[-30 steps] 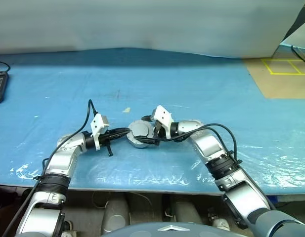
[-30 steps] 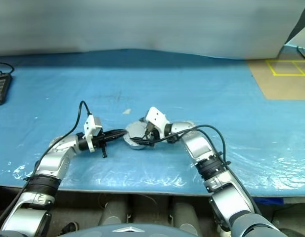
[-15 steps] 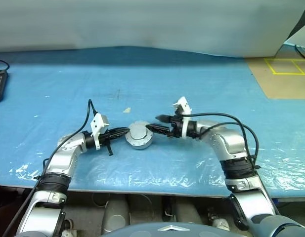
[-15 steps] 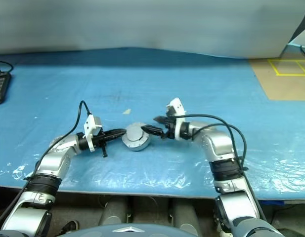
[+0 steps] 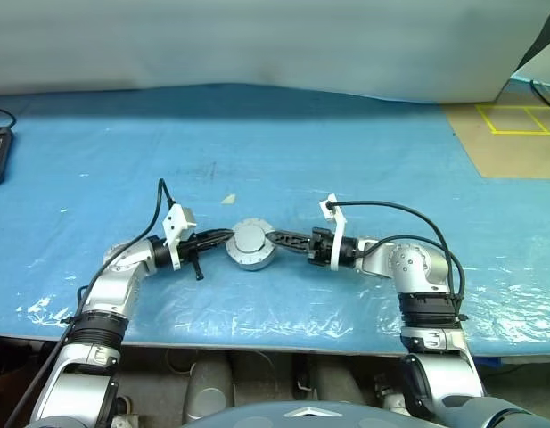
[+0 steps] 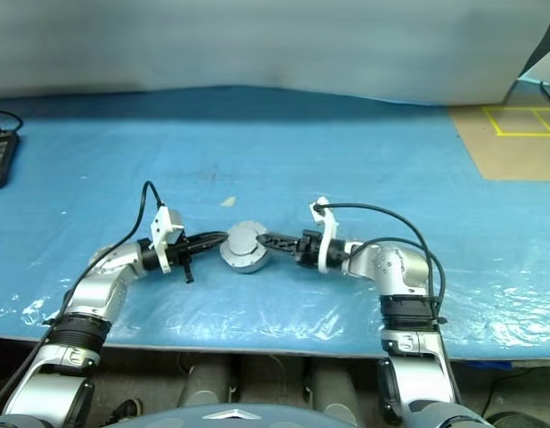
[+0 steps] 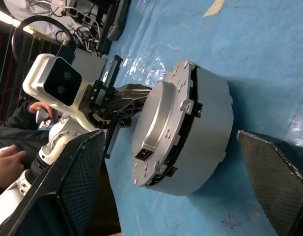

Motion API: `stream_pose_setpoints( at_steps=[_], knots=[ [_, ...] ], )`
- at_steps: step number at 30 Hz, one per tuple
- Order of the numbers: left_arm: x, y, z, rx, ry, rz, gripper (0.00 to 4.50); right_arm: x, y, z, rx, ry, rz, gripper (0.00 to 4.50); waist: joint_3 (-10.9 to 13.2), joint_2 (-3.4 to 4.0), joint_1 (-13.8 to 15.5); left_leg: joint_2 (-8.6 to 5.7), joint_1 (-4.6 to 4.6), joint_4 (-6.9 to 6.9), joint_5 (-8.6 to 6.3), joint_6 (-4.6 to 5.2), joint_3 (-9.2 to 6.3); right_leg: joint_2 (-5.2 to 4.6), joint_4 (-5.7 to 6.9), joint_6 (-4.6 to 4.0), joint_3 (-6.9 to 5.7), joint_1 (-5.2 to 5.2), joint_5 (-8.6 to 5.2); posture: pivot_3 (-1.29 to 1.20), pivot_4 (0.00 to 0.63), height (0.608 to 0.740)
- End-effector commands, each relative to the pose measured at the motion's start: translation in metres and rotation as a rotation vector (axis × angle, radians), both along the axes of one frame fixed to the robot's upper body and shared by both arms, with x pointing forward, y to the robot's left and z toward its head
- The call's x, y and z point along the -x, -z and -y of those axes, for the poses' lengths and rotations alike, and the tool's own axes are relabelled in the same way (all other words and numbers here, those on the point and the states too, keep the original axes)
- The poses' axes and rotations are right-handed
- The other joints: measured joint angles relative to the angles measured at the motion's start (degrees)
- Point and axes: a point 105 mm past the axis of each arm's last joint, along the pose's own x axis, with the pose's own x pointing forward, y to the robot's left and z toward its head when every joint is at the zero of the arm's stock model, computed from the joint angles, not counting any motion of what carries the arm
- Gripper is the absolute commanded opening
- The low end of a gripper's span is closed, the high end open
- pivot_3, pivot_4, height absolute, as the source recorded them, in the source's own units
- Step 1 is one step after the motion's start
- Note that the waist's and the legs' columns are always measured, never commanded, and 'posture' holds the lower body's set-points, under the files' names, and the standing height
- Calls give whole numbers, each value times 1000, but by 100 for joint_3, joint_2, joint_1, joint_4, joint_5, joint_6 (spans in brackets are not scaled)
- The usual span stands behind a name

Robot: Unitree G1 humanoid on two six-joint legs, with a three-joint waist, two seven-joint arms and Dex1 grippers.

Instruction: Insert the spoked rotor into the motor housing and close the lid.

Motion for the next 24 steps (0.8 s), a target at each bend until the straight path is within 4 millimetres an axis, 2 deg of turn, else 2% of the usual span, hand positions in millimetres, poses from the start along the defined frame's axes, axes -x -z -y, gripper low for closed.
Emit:
stream_pose_setpoints(
  at_steps=[1,3,6,11,15,20,24],
  knots=[
    [1,3,-3,-15,-10,-6,0,0,1,0,-30,10,-20,4454,0,0,0,0,0,0,0,0,0,0,0,0,0,0,0,0,150,740],
    [1,3,-3,-15,-10,-6,0,0,4,1,-29,16,-36,4454,0,0,0,-1,0,0,0,0,0,-1,0,0,0,0,0,0,150,740],
    [1,4,-2,-15,-9,-6,0,-1,5,3,-52,27,-53,3889,0,0,2,0,0,0,0,0,0,-1,0,0,0,0,0,0,150,740],
    [2,5,-1,-14,-9,-8,0,-1,7,4,-44,27,-52,2176,0,0,3,0,0,0,0,-1,0,0,0,0,0,0,0,0,150,740],
    [2,5,-2,-13,-11,-9,0,-1,9,5,-26,24,-44,2176,0,0,5,0,0,0,0,-1,0,0,1,0,0,0,0,0,150,740],
    [2,5,-2,-14,-14,-6,0,-1,8,4,-30,19,-42,1167,-2,4,10,-1,2,0,0,-1,0,-1,1,0,0,2,0,0,150,740],
    [0,4,-4,-14,-26,-1,0,-5,6,3,-55,40,-43,1164,-2,4,17,-1,4,1,0,-1,0,-1,1,1,0,3,0,0,150,740]
  ],
)
